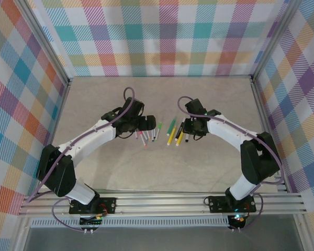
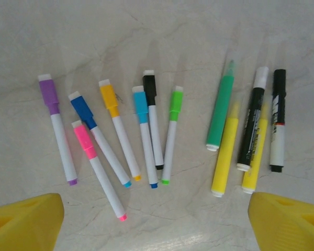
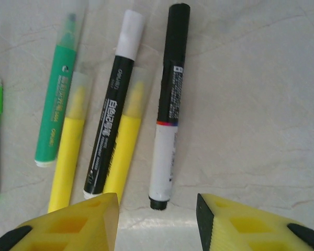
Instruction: Open the pen caps
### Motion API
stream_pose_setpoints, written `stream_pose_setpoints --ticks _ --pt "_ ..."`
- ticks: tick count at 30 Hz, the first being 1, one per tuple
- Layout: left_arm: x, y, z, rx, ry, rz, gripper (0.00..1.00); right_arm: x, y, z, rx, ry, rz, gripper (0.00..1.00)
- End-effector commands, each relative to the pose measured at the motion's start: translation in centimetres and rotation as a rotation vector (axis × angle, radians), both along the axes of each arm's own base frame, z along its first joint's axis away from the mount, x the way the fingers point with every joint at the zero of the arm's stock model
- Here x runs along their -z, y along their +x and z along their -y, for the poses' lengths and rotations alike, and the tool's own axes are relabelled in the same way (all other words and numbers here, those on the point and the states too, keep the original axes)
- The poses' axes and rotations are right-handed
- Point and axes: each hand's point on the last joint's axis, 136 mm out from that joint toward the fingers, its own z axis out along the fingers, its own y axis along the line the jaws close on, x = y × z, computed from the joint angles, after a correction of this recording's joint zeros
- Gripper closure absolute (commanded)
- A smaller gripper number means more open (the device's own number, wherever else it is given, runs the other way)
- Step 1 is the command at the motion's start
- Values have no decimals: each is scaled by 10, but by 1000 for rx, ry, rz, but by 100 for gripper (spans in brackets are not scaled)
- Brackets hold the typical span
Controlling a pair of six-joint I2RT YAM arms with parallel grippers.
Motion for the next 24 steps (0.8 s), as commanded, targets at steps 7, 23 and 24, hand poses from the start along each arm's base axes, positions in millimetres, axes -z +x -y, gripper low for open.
stream_pose_setpoints --ticks 7,23,24 --pt "-14 11 11 2 -72 1 15 14 8 -9 23 7 -34 59" --pt "-19 10 17 6 -66 -5 19 23 7 -1 42 -31 -61 64" --pt "-22 10 23 20 -67 -1 21 19 5 3 48 -34 -54 64"
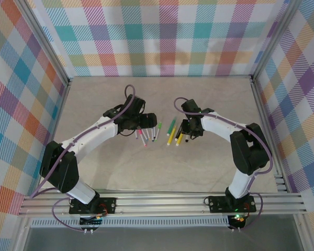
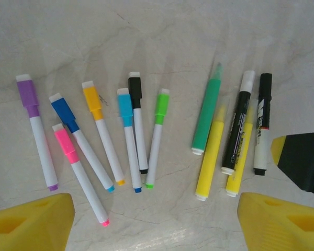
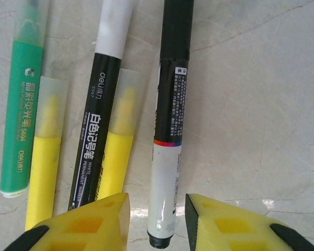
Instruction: Open the pen caps
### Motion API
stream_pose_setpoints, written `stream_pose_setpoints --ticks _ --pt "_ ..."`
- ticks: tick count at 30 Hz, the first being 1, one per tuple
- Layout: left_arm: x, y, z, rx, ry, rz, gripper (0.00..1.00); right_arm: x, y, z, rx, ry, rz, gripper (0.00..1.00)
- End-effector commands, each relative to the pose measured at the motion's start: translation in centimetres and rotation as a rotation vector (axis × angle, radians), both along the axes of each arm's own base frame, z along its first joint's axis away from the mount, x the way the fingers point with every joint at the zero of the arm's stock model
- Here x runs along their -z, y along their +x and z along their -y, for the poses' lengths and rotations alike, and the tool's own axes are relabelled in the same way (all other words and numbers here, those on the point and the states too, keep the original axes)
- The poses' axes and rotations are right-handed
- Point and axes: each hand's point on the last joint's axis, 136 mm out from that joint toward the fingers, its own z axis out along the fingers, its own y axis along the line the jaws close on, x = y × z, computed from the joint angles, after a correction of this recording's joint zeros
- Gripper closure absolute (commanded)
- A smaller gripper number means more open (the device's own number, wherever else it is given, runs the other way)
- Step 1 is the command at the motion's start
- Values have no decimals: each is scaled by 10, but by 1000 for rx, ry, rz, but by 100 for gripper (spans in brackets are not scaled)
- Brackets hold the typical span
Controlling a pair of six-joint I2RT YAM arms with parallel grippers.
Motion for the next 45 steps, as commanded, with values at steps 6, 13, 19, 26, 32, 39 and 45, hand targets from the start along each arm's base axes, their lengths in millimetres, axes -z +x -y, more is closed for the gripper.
stream_pose_setpoints --ticks 6,13,19,26,32,39,45 --pt "-12 -5 73 134 11 17 24 -38 -18 49 129 -48 63 63" --pt "13 -14 130 224 46 -15 33 -63 -32 91 227 26 128 56" --pt "33 -19 158 263 60 -39 39 -64 -36 100 246 76 136 50" --pt "55 -20 177 283 143 -45 39 -57 -39 102 244 94 126 48" --pt "77 -19 186 284 172 -62 40 -61 -44 109 257 104 150 49" --pt "93 -21 195 299 191 -70 43 -57 -49 111 262 115 147 51" --pt "102 -18 198 298 208 -75 46 -55 -49 111 266 128 146 54"
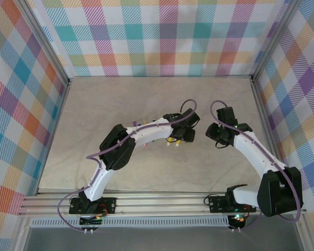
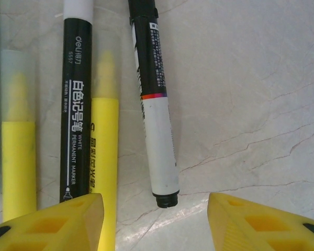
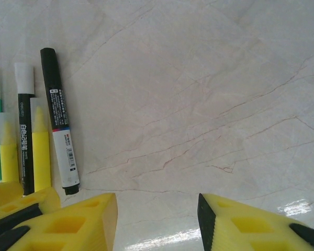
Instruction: Open the pen caps
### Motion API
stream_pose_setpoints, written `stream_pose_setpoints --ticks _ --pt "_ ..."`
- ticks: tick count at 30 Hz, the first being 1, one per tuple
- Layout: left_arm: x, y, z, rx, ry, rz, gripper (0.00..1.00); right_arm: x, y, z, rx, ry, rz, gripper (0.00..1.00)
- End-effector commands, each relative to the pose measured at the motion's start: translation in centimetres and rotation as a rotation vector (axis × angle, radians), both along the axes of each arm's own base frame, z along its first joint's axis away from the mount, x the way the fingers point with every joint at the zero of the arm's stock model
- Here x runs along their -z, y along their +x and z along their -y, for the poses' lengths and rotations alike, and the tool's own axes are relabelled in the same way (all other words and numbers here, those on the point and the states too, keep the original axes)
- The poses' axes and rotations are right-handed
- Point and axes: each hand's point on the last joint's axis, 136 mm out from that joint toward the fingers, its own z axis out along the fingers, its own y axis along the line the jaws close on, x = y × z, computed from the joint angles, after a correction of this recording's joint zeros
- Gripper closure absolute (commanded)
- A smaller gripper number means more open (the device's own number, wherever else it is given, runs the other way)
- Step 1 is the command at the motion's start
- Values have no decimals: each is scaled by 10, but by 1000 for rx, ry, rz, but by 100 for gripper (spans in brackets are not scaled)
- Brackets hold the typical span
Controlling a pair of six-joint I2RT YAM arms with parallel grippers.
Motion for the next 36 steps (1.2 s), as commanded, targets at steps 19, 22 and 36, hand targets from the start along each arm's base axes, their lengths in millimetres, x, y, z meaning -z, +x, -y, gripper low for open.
stream_pose_setpoints --ticks 19,22,36 --pt "26 6 11 -2 70 6 51 -6 -1 3 -8 18 38 54" --pt "30 7 10 -6 80 5 51 -5 0 2 -7 22 39 54" --pt "50 9 6 -17 155 25 54 1 2 0 -8 44 32 54"
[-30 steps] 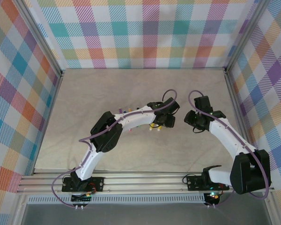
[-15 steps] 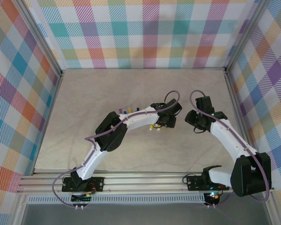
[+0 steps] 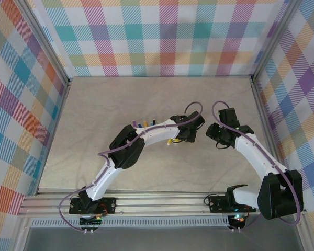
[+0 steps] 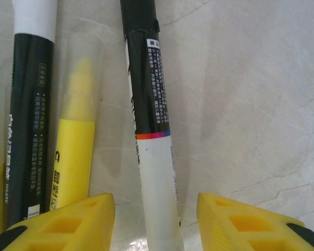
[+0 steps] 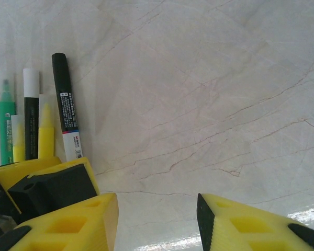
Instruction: Open the pen caps
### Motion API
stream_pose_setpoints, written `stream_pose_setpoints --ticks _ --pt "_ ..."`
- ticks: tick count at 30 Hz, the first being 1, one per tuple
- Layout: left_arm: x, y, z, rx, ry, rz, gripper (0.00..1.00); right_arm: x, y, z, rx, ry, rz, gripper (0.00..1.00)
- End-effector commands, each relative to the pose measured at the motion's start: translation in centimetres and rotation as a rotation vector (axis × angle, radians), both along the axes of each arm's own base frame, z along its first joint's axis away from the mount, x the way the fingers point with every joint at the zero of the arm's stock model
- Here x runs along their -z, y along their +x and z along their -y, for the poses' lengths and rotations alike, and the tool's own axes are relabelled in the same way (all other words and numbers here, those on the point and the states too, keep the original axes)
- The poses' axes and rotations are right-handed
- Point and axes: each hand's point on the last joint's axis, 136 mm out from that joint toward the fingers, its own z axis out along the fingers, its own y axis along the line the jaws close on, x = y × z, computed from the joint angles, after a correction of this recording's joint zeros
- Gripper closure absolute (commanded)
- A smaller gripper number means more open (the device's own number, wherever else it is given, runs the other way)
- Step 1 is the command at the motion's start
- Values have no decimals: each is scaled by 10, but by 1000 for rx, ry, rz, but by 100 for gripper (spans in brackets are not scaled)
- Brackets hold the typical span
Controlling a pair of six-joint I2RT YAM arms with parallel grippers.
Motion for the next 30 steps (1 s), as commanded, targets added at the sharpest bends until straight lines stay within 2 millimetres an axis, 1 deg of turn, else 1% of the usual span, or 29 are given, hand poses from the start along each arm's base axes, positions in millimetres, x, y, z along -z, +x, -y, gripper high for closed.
stream_pose_setpoints --ticks 1,10,12,19,21,22,25,28,30 --pt "22 -9 -6 4 81 -18 54 4 0 0 -12 10 -1 54" --pt "34 -3 -10 -17 146 1 57 5 3 0 -9 19 1 54" --pt "38 -2 -12 -20 163 0 61 5 3 0 -9 21 2 54" --pt "49 -3 -14 -19 185 -16 70 5 4 -2 -14 34 4 54" --pt "49 -4 -14 -15 188 -18 75 4 6 -3 -17 41 7 54" --pt "49 -4 -15 -11 192 -18 80 5 6 -4 -16 43 4 54" --pt "45 -4 -17 -7 198 -15 100 4 10 -6 -21 54 6 54" --pt "34 -4 -19 2 203 -3 100 6 16 -10 -25 72 8 54" --pt "20 -5 -20 17 196 10 100 7 22 -13 -27 90 4 54"
